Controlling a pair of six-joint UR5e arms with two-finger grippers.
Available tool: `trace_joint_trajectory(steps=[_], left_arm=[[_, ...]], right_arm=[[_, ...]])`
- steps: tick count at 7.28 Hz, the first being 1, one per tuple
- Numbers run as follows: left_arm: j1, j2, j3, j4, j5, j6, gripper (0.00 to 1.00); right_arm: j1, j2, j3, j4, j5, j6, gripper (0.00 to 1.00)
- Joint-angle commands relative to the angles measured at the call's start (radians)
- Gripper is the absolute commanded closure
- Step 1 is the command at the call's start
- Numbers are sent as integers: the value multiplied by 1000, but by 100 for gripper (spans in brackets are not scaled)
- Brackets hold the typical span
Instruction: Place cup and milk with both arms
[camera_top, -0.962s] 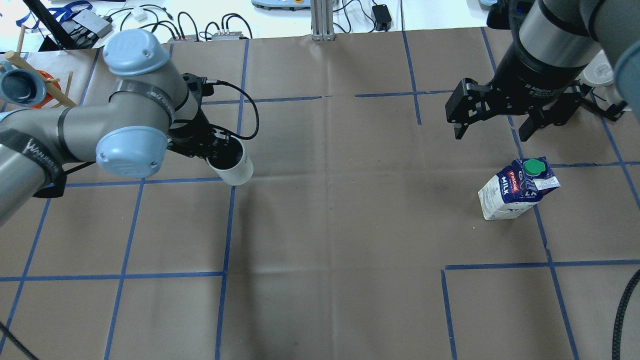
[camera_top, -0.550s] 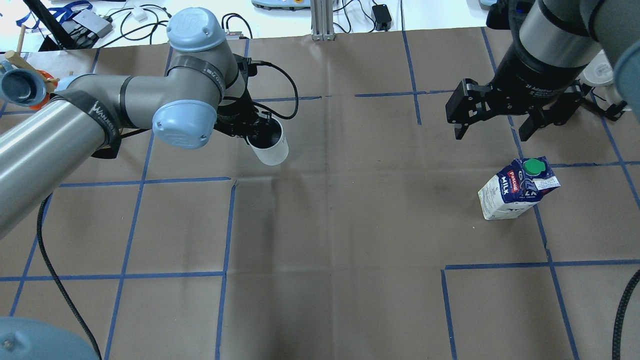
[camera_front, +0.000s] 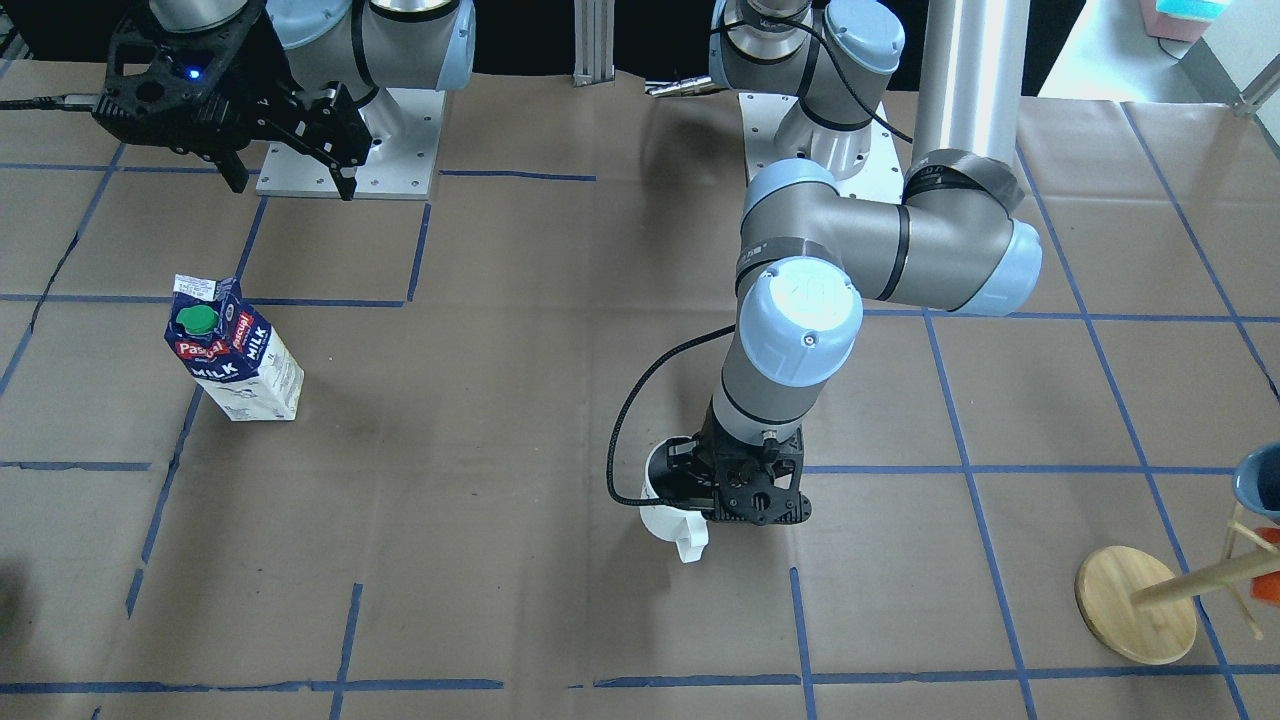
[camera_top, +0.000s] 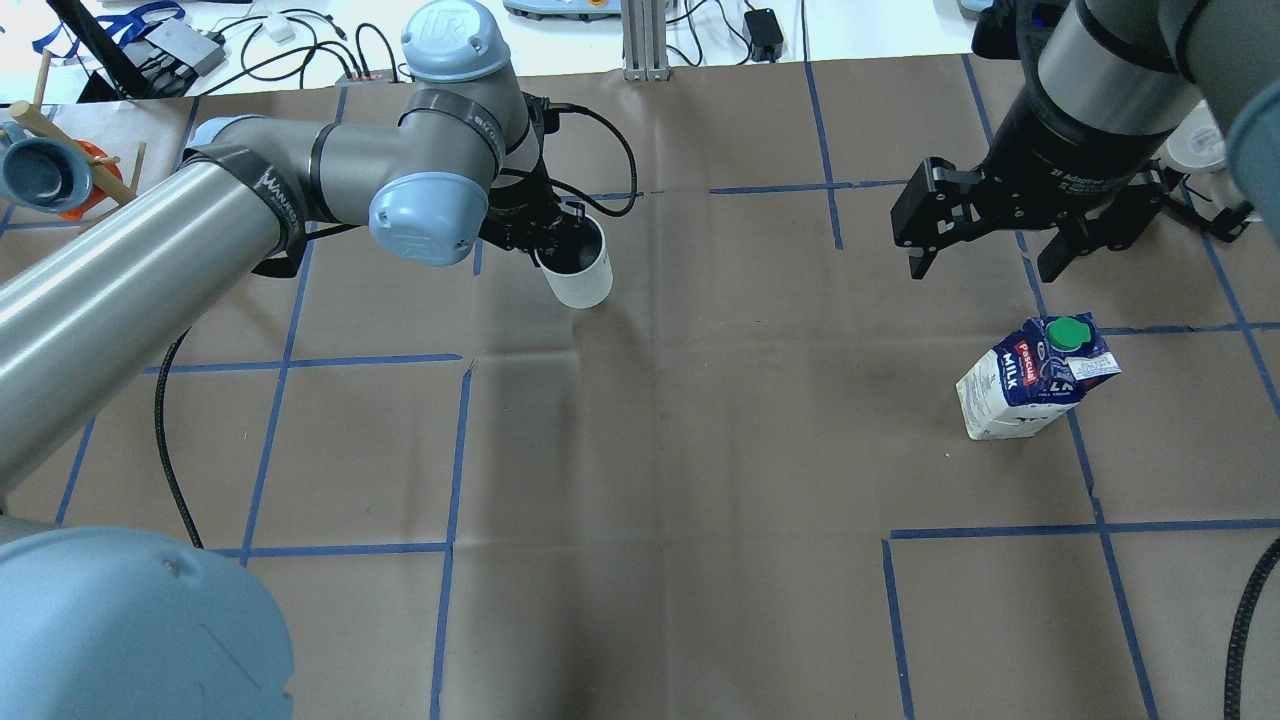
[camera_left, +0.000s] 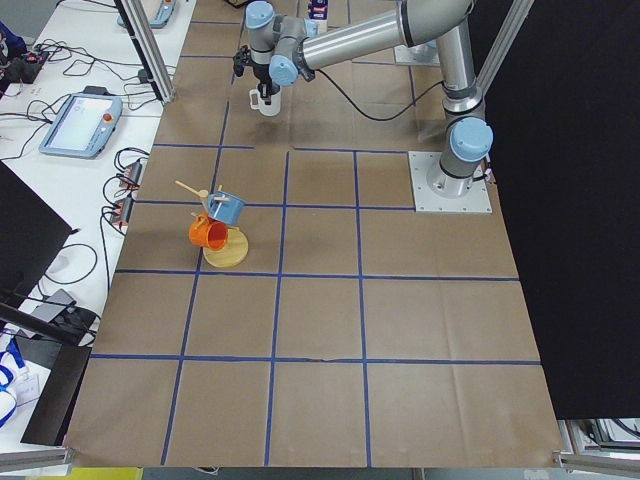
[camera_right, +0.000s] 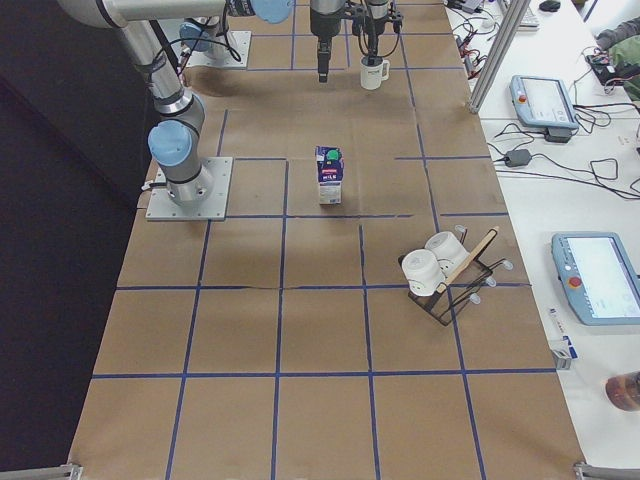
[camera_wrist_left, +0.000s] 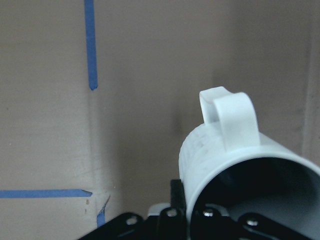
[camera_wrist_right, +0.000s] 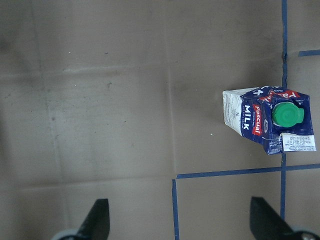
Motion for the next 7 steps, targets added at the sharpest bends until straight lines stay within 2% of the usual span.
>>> trace_joint_trajectory(steps=[1,4,5,6,7], left_arm=[[-28,-66,67,17,-2,-42,99],[-72,-197,219,22,13,-50,94],[-72,-200,219,20,16,-46,60],[-72,-194,215,20,13,-37,32],[-72,-193,215,20,15,-36,29]], right_arm=[[0,1,-1,0,-1,0,0],[0,2,0,0,-1,0,0],[0,4,0,0,-1,-2,0],[0,4,0,0,-1,-2,0],[-2,5,0,0,-1,-2,0]])
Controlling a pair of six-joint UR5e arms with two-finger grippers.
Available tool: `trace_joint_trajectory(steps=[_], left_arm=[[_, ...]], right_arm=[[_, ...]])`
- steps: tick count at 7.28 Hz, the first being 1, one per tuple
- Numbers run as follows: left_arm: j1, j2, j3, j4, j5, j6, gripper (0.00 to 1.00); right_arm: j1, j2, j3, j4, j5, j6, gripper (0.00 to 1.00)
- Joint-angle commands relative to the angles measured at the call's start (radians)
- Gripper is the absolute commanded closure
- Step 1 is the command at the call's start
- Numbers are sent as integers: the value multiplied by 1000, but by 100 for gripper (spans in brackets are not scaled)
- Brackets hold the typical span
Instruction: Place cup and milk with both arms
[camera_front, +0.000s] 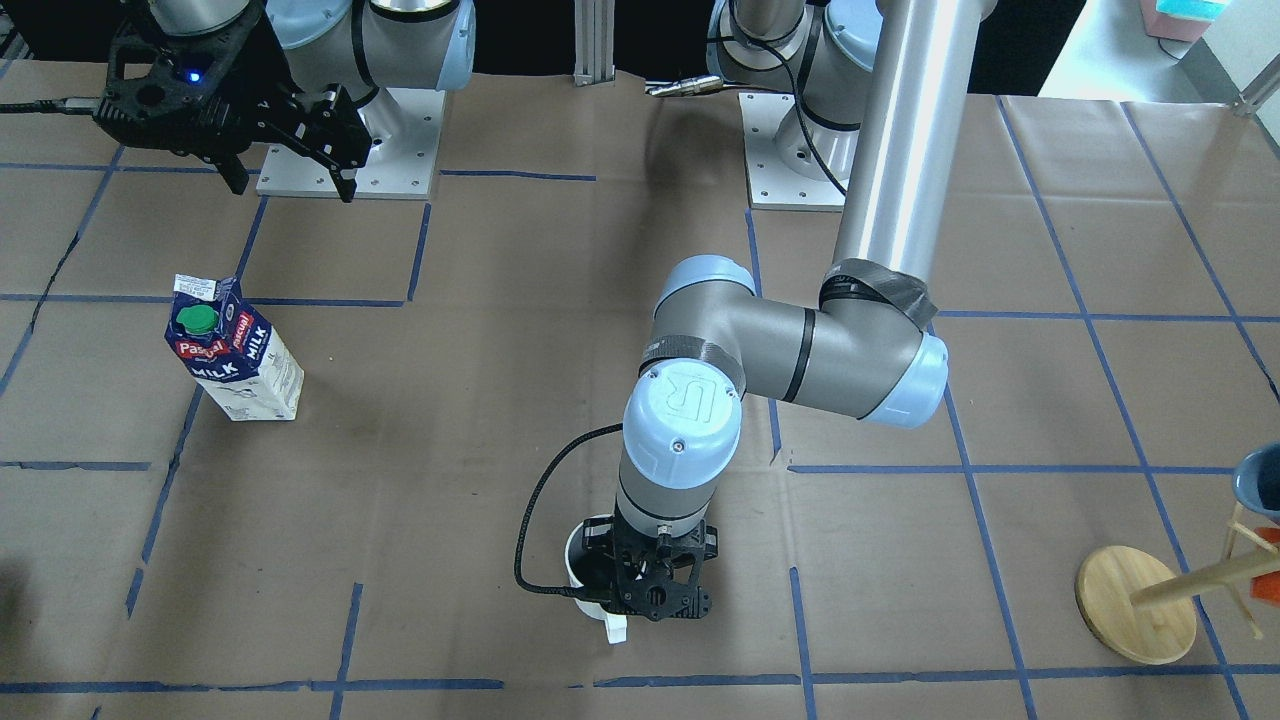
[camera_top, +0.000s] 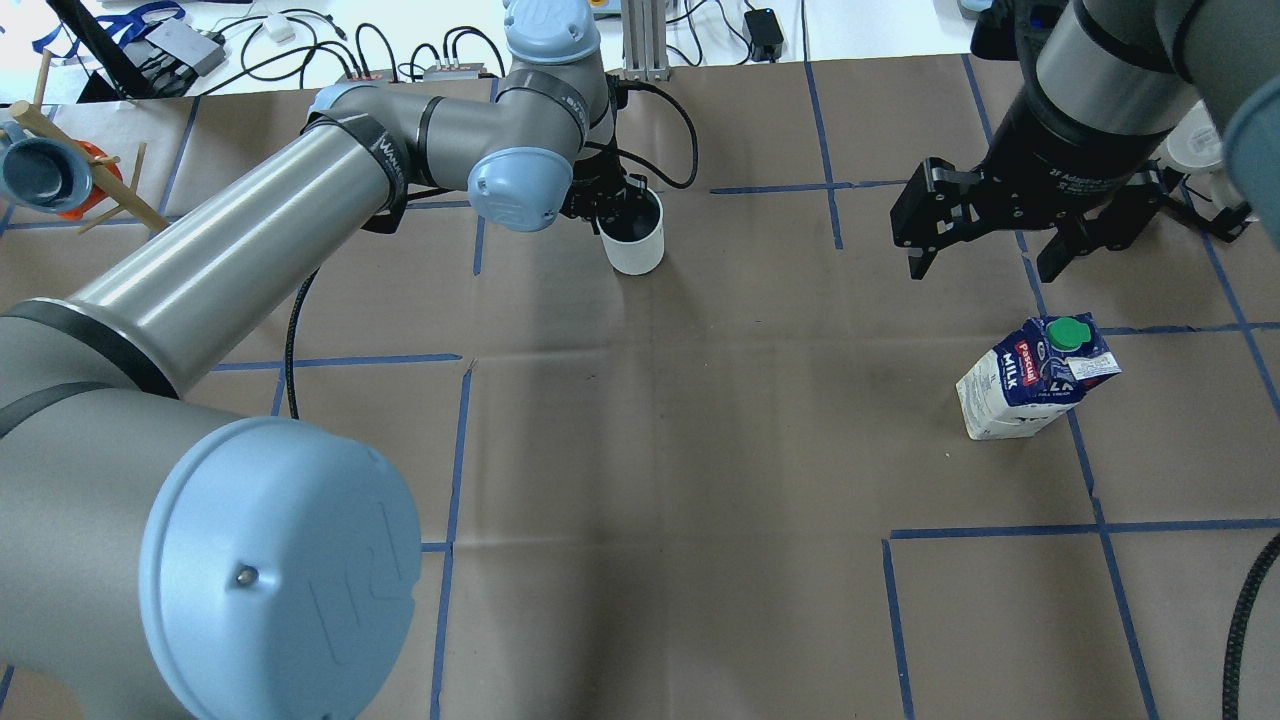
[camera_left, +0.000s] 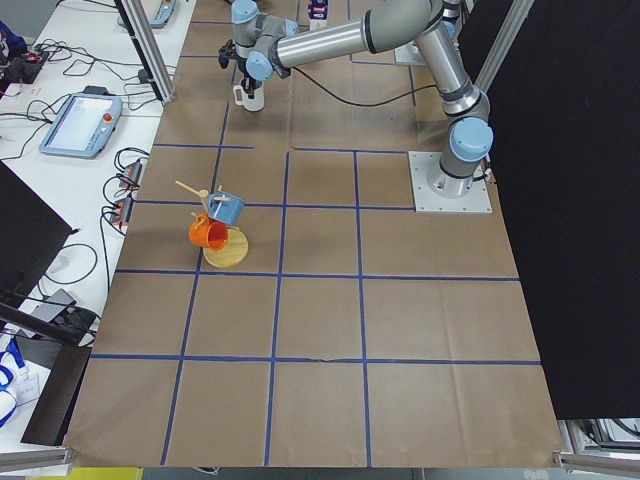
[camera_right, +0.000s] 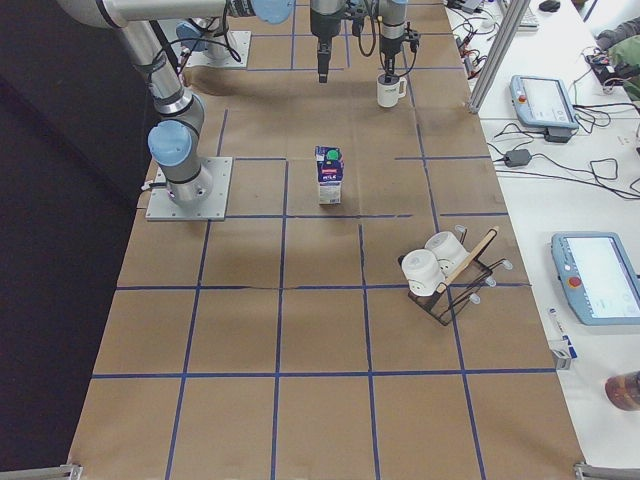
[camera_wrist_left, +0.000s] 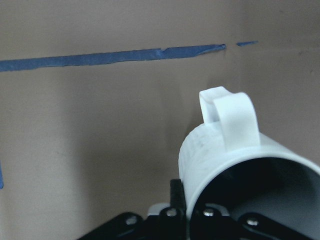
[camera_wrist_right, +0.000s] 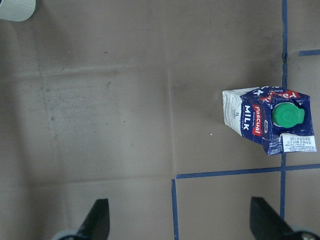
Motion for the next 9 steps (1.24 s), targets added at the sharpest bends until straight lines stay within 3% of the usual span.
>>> trace_joint_trajectory(steps=[1,2,3,5,7,8,9], left_arm=[[1,10,-2,-8,-1,6,23],[4,25,-5,-17,-1,6,1],[13,71,13,-114,1,8,1],[62,277,-22,-283,2,78,1],[166,481,-65,-495,-5,178,0],[189,551,-45,-643,-4,181,0],[192,641,-51,-713,-2,187,0]], right_arm=[[-3,6,2,-2,0,-2,0],[-13,6,2,-5,-2,-23,0],[-26,6,2,-14,-5,-107,0],[-82,6,3,-14,-79,-170,0],[-220,-18,3,-2,-77,-346,0],[-283,-26,5,0,-71,-412,0],[-326,-26,5,0,-69,-469,0]])
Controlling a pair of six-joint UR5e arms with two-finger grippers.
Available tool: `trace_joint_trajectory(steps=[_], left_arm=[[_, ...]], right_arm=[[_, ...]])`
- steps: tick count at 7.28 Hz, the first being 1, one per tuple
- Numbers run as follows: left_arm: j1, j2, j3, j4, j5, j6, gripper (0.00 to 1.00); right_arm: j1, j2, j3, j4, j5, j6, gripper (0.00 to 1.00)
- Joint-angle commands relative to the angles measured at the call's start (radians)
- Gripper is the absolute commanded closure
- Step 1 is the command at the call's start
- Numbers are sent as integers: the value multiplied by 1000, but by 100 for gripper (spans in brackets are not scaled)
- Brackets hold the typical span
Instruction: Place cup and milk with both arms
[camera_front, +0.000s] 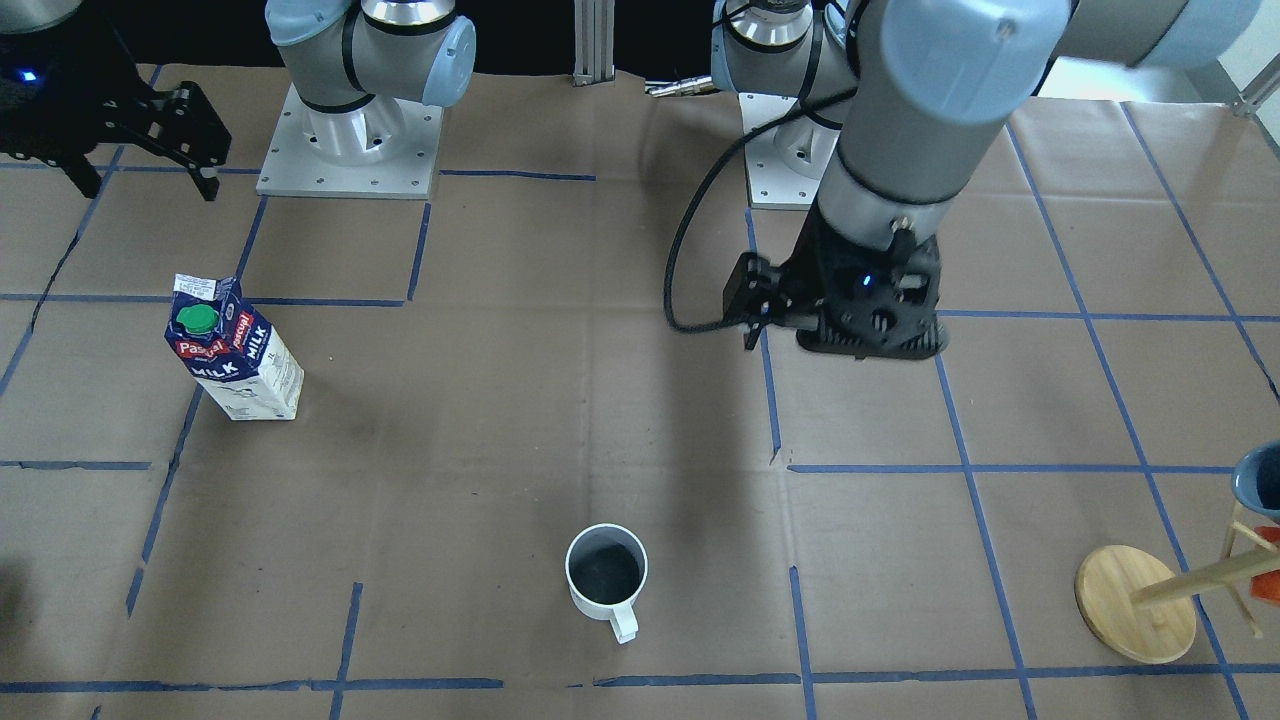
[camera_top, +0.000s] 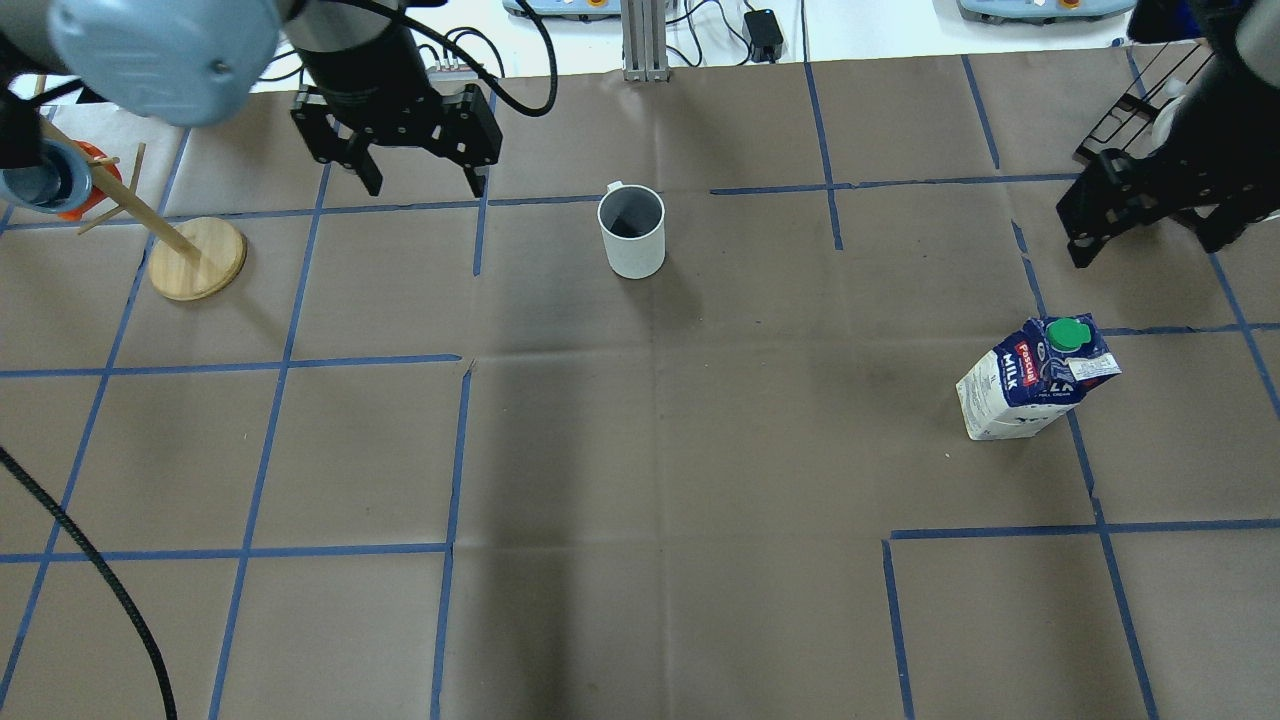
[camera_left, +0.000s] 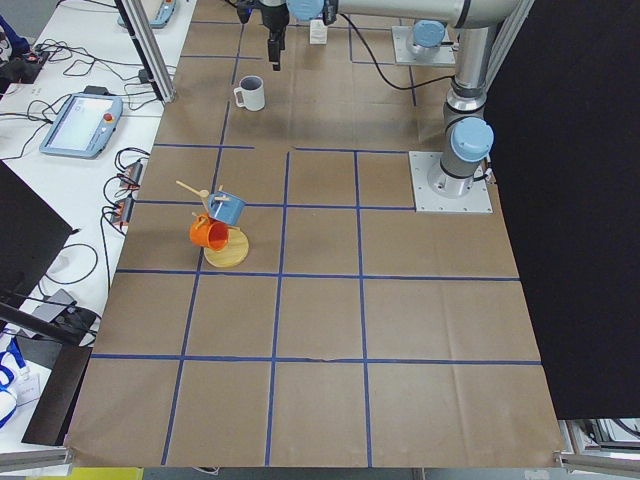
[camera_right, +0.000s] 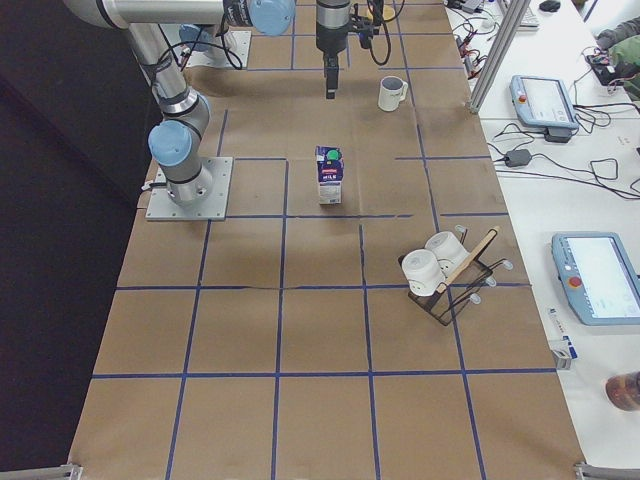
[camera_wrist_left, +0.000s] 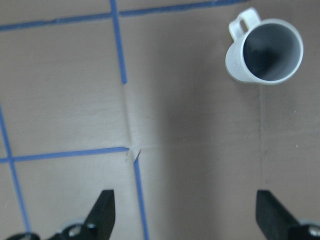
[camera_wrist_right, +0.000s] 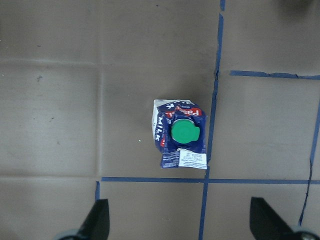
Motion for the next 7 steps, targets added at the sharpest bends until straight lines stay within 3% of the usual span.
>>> trace_joint_trajectory(steps=[1,3,4,7], left_arm=[[27,196,-18,-148,-1,31,0],[67,233,-21,-295,-5,39,0],[69,251,-16,-293,1,32,0],[73,262,-12,-299,-7,13,0]], right_arm=[[-82,-6,25,-9,12,-85,0],[-81,-6,150,-157,12,-86,0],[-79,-10,203,-241,12,-80,0],[-79,-9,270,-268,63,-74,0]])
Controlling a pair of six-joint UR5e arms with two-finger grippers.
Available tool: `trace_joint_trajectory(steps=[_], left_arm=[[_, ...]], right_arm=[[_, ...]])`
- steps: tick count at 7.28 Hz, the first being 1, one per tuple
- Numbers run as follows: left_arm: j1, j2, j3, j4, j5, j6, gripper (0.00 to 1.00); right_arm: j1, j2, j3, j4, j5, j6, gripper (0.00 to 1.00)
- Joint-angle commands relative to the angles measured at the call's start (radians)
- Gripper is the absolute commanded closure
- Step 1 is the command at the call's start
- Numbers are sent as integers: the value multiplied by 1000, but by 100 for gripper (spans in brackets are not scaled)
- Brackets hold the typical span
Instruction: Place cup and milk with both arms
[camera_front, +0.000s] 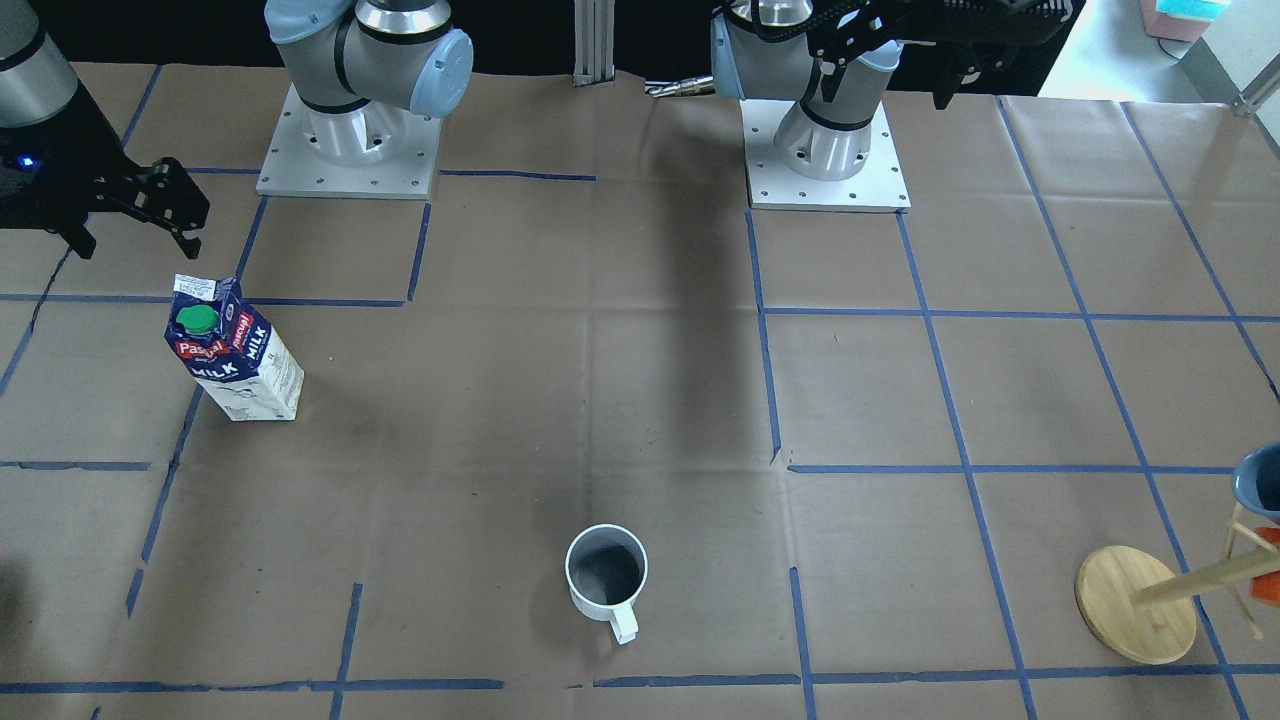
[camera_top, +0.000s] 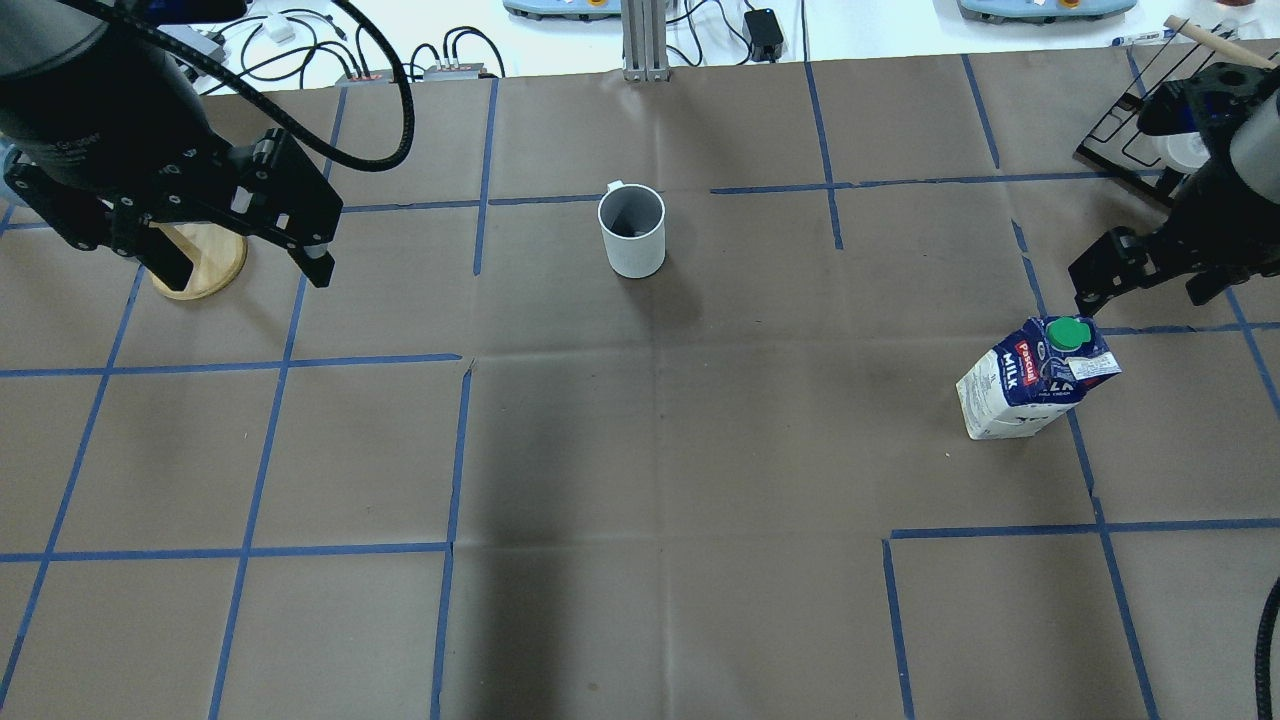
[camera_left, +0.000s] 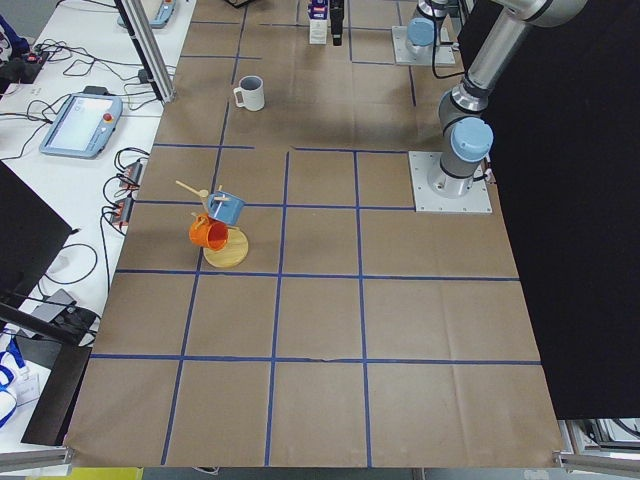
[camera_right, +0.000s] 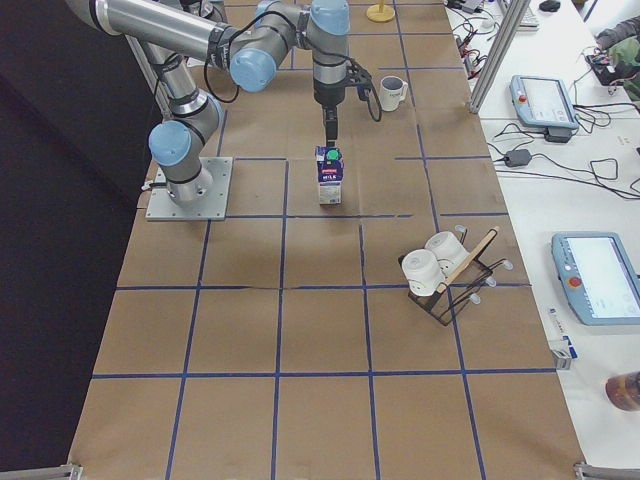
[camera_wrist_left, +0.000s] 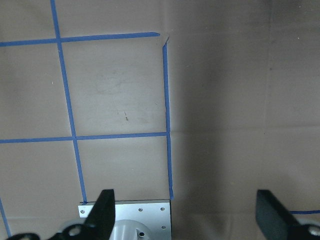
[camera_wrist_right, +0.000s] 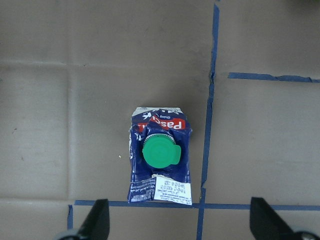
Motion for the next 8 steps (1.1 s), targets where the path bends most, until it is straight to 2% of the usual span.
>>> trace_joint_trajectory(steps=[1,3,4,8], left_arm=[[0,4,-2,0,-11,-5,0],[2,5,-4,-1,-3,-4,0],[2,5,-6,-4,-2,1,0],[2,7,-6,-10,1,12,0]], right_arm=[[0,7,57,-54,19,2,0],[0,7,162,-222,19,2,0],[0,9,189,-256,19,4,0],[0,72,190,-298,52,5,0]])
